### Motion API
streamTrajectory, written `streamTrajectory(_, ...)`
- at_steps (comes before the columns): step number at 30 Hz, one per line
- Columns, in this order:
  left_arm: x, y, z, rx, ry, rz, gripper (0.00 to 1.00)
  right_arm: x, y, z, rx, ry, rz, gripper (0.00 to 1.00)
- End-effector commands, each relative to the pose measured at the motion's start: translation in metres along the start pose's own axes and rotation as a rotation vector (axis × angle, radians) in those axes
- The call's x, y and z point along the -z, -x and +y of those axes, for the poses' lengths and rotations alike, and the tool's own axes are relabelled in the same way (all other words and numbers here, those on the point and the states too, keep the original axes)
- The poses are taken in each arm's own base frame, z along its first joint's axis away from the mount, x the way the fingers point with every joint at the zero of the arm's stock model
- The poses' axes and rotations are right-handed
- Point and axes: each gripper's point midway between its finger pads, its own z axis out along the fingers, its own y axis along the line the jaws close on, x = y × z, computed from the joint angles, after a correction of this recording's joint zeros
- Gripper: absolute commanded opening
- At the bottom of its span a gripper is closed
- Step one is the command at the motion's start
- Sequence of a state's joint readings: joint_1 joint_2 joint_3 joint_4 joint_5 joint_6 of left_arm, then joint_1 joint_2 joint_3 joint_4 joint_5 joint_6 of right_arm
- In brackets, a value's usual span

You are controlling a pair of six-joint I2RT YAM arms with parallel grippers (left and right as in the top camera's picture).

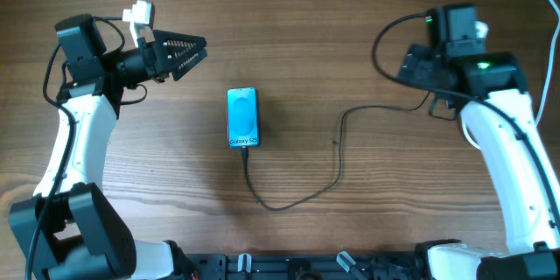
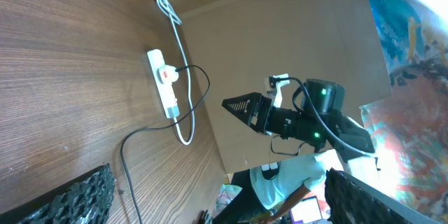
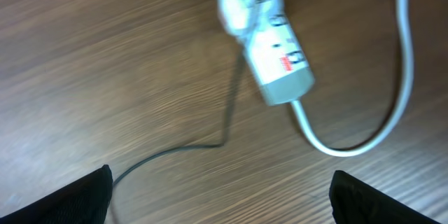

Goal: Plug charger to phone and switch on socket
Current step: 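Move the right gripper over to the white power strip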

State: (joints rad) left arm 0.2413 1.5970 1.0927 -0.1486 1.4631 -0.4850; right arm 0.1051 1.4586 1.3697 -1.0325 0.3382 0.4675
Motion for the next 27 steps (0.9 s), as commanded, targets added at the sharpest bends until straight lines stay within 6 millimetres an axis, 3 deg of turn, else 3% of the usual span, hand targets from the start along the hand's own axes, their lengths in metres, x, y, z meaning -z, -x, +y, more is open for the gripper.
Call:
streamTrajectory(1, 0.0, 0.0, -0.001, -0.01, -0.003, 0.001, 1.0, -0.008, 0.014, -0.039, -0.11, -0.072, -0.013, 1.0)
streamTrajectory(6, 0.0, 0.0, -0.001, -0.01, -0.003, 0.001, 1.0, -0.042, 0.024, -0.094, -0.261, -0.167, 0.0, 1.0)
streamTrajectory(13, 0.0, 0.0, -0.001, -0.01, -0.003, 0.001, 1.0, -0.093, 0.018, -0.142, -0.415, -0.262, 0.078, 1.0)
streamTrajectory(20, 0.0, 0.0, -0.001, -0.01, -0.003, 0.001, 1.0, -0.166, -0.006, -0.132, -0.464, -0.166, 0.237, 1.0)
streamTrajectory(27, 0.0, 0.0, -0.001, -0.01, -0.003, 0.001, 1.0, -0.223, -0.024, -0.114, -0.466, -0.108, 0.305, 1.0)
